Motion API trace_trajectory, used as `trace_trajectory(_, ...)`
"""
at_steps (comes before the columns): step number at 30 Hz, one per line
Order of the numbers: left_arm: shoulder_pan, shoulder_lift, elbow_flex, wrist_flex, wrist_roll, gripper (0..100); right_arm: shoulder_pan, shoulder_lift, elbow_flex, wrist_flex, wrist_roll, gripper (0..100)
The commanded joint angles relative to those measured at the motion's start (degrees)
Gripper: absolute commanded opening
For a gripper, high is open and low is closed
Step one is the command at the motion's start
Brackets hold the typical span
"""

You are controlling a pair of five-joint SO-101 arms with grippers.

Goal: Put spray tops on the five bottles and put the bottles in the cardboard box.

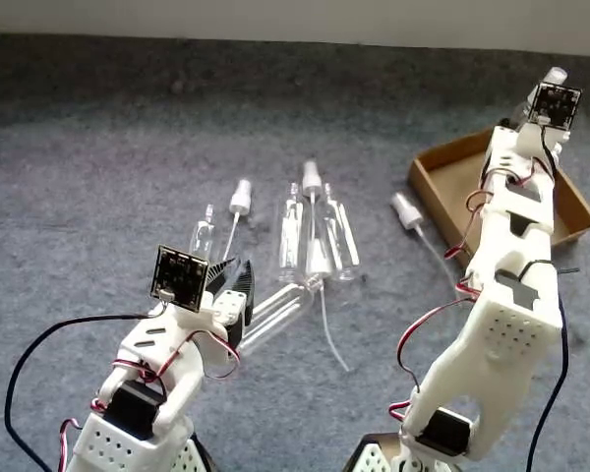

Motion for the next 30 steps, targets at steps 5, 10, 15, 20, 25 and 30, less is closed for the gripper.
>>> trace_trajectory(5, -0.6, -0.7, -0.3, -1.1, -0.5, 1, 0.0, -1.2, -2.7, -0.8, 0.7, 7.8)
trace_trajectory(10, -0.6, -0.7, -0.3, -1.1, -0.5, 1, -0.5, -1.3, -2.4, -0.8, 0.7, 14.3)
trace_trajectory(15, -0.7, -0.7, -0.3, -1.1, -0.5, 1, -1.4, -1.3, -2.3, -0.8, 0.7, 17.1)
trace_trajectory(20, -3.1, -0.7, -0.2, -1.2, -0.5, 1, -1.5, -1.4, -2.7, 3.4, 0.7, 17.4)
trace_trajectory(25, -3.3, -0.7, -0.2, -1.2, -0.5, 1, -1.1, -1.4, -2.9, 10.9, 0.7, 17.5)
trace_trajectory(30, -3.4, -0.7, -0.2, -1.2, -0.5, 1, -1.1, -1.4, -2.9, 11.3, 0.7, 22.3)
